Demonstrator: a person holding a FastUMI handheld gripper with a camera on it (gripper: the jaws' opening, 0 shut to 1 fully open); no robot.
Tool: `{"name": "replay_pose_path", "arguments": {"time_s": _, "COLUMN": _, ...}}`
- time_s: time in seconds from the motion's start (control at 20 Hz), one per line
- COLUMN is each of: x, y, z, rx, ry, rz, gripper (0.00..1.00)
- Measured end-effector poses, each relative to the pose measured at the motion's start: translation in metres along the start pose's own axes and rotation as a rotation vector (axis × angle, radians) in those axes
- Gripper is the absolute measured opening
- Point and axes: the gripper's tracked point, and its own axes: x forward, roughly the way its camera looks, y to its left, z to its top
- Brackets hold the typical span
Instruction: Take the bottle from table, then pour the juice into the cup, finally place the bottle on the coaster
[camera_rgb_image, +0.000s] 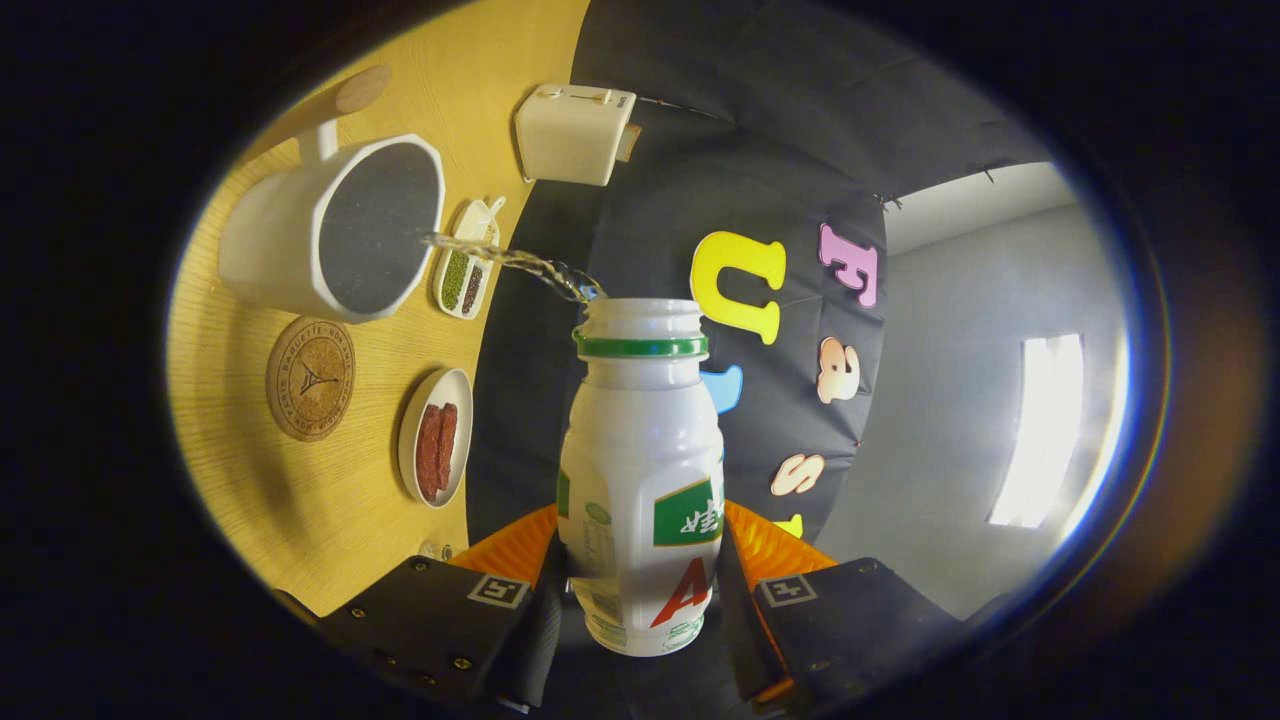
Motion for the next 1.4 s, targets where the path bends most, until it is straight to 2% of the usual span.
{"name": "replay_pose_path", "arguments": {"time_s": 1.4, "x": 0.0025, "y": -0.0101, "z": -0.0003, "rx": -0.078, "ry": -0.019, "rz": -0.053, "gripper": 0.69}}
